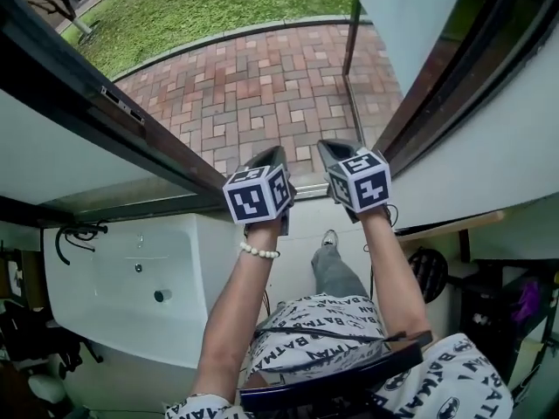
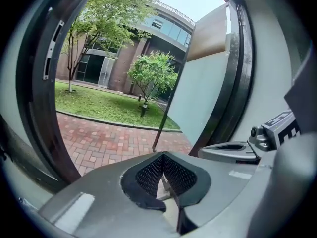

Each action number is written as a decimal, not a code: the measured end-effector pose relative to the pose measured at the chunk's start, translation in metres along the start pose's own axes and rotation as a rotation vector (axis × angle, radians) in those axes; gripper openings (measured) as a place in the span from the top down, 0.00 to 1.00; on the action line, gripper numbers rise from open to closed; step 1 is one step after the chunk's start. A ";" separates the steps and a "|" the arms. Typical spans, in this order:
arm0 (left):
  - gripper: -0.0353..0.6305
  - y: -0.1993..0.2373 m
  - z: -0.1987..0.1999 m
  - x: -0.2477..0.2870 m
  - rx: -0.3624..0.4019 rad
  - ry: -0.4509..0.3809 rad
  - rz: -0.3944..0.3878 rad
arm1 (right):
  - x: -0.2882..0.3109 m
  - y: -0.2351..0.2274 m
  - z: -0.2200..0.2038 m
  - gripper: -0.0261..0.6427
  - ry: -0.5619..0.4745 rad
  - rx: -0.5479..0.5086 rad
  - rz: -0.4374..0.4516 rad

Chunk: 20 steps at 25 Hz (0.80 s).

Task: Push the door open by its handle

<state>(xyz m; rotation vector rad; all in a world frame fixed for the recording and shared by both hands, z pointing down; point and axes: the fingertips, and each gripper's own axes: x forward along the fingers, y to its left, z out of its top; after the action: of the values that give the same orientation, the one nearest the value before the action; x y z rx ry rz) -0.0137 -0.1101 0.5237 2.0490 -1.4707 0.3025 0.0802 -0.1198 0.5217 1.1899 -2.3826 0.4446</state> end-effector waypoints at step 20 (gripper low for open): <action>0.94 -0.001 -0.132 -0.175 0.076 -0.018 -0.051 | -0.120 0.177 -0.106 0.95 -0.002 0.022 -0.053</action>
<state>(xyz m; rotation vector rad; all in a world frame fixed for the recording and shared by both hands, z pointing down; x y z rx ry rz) -0.0561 0.1043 0.5408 2.1512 -1.4352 0.3243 0.0259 0.1126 0.5345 1.2607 -2.3473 0.4534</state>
